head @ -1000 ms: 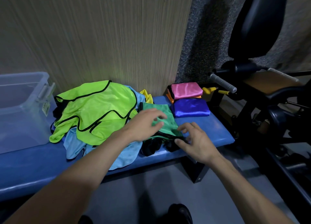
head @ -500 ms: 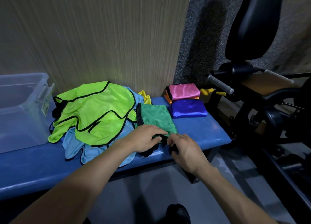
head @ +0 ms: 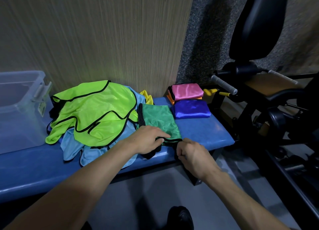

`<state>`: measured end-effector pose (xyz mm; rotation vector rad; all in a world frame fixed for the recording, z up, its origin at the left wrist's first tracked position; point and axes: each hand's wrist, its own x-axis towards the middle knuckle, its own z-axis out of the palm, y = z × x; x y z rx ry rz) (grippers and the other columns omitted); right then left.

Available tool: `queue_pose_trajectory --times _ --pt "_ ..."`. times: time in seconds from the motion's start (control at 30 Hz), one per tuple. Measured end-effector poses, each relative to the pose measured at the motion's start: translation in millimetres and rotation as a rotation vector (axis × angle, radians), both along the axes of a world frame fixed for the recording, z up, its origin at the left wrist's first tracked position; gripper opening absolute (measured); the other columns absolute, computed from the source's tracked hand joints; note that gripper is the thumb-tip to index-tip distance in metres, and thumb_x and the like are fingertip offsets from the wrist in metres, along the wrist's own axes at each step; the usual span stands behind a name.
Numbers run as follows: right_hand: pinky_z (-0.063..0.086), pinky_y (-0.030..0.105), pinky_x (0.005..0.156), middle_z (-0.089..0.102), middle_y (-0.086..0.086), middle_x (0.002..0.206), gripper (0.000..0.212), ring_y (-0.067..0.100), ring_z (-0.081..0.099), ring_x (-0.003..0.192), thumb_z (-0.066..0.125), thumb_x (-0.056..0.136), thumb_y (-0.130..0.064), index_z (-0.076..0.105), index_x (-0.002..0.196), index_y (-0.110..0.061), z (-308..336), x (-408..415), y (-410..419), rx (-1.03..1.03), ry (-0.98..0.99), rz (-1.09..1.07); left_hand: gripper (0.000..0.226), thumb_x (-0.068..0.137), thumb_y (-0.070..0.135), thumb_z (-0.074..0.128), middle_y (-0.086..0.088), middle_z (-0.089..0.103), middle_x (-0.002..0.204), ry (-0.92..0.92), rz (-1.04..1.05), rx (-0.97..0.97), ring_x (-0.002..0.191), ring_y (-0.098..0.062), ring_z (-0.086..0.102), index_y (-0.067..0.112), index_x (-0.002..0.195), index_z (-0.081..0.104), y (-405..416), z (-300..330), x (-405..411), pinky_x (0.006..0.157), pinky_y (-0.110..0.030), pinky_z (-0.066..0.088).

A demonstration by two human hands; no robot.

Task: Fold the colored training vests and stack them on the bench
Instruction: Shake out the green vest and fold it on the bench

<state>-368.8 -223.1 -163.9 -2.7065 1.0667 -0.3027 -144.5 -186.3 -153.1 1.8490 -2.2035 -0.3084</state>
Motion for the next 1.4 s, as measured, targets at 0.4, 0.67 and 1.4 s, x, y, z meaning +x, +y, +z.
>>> queue_pose_trajectory --times 0.4,0.67,1.4 --pt "0.040 0.037 0.046 0.049 -0.002 0.100 0.020 0.028 0.062 0.073 0.069 0.087 -0.032 0.056 0.096 -0.021 -27.4 2.6 14.7 -0.239 -0.023 -0.007 0.035 0.105 0.028 0.051 0.005 0.066 0.131 -0.016 0.013 0.003 0.122 -0.020 0.058 0.033 0.137 0.061 1.0 1.5 -2.7 0.096 -0.034 0.042" --pt "0.004 0.027 0.037 0.046 -0.005 0.075 0.046 0.022 0.050 0.048 0.090 0.062 -0.014 0.048 0.079 -0.023 -24.1 5.4 12.2 -0.416 0.088 0.014 0.034 0.104 0.030 0.051 0.008 0.066 0.131 -0.006 0.025 0.019 0.121 -0.019 0.059 0.036 0.136 0.062 1.0 -1.1 -0.9 0.098 -0.036 0.044" --pt "0.047 0.026 0.063 0.063 -0.010 0.073 0.018 0.008 0.060 0.069 0.073 0.089 -0.025 0.061 0.076 -0.022 -25.6 -13.2 -5.0 -0.020 -0.439 -0.251 0.033 0.104 0.030 0.053 0.008 0.068 0.129 -0.006 0.046 0.028 0.120 -0.019 0.060 0.038 0.134 0.063 -1.0 -1.3 -1.4 0.102 -0.037 0.044"
